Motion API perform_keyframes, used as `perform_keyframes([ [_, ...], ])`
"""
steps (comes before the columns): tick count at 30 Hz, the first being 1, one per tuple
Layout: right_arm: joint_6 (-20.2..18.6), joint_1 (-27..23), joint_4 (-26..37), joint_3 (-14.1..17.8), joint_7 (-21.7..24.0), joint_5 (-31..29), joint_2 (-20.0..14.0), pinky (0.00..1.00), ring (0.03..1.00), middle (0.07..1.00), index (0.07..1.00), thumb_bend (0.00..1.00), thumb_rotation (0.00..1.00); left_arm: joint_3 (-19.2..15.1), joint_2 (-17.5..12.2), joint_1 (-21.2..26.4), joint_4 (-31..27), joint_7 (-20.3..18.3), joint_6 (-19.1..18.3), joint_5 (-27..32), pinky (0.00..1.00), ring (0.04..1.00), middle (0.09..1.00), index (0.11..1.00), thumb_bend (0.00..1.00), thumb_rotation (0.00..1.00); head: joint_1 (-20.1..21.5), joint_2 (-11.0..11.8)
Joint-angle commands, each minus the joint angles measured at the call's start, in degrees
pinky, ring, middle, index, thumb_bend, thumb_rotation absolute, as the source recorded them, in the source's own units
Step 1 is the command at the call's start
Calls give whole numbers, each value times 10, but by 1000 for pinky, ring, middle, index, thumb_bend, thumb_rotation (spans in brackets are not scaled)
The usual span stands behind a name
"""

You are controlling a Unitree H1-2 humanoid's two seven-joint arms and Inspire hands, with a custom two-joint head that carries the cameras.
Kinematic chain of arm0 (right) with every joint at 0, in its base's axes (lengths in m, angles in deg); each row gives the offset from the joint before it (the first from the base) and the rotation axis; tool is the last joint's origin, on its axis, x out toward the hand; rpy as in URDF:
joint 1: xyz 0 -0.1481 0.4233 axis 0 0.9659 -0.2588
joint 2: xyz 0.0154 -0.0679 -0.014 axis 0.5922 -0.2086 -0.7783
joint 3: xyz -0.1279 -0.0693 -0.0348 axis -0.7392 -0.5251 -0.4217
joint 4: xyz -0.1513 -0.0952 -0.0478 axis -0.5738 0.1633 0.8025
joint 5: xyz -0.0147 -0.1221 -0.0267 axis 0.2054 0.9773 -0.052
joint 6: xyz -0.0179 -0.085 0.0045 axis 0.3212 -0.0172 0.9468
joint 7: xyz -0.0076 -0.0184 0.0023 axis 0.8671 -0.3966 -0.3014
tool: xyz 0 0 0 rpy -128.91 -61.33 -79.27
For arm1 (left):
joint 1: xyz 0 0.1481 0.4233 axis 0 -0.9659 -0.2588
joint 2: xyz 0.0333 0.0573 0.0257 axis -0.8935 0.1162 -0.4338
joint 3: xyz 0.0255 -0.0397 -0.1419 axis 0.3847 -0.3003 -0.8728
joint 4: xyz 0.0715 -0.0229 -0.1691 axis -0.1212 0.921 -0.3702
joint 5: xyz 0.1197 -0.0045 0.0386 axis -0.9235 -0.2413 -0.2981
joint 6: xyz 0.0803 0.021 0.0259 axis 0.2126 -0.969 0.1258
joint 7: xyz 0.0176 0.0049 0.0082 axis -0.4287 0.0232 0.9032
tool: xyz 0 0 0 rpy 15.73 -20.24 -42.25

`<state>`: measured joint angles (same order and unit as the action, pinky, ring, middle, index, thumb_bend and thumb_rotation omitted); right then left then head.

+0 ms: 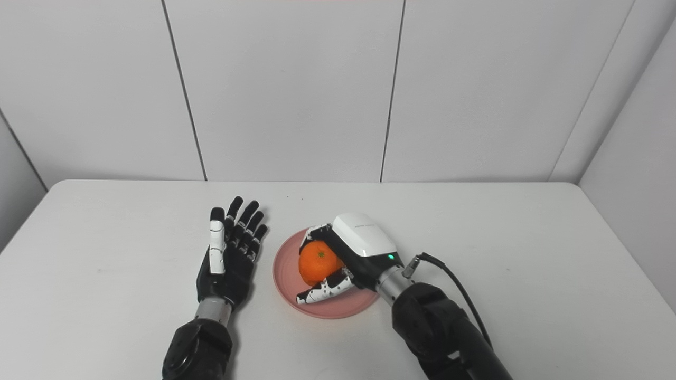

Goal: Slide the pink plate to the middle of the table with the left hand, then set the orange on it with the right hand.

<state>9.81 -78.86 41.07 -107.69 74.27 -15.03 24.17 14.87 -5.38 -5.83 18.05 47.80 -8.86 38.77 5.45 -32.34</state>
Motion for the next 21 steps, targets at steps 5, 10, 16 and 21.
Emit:
perform_keyframes([
  [5, 29, -33, -6, 8, -27, -6, 3, 168, 231, 316, 477, 502, 161, -5, 3, -41, 26, 30, -83, -1, 1000, 959, 912, 949, 844, 727, 2, -2],
  [10, 33, -43, -37, 7, -41, 0, 0, 150, 209, 287, 472, 503, 164, -4, 4, -41, 24, 29, -84, -4, 1000, 962, 915, 955, 845, 729, 1, -3],
  [16, 40, -52, -69, 9, -61, 8, -6, 141, 200, 277, 471, 503, 165, 0, 4, -43, 19, 27, -83, -6, 1000, 966, 918, 955, 840, 730, 0, -3],
  [21, 53, -50, -95, 7, -89, 17, -7, 145, 206, 287, 471, 504, 166, 4, 2, -43, 20, 26, -80, -9, 1000, 968, 923, 953, 830, 737, 0, -2],
])
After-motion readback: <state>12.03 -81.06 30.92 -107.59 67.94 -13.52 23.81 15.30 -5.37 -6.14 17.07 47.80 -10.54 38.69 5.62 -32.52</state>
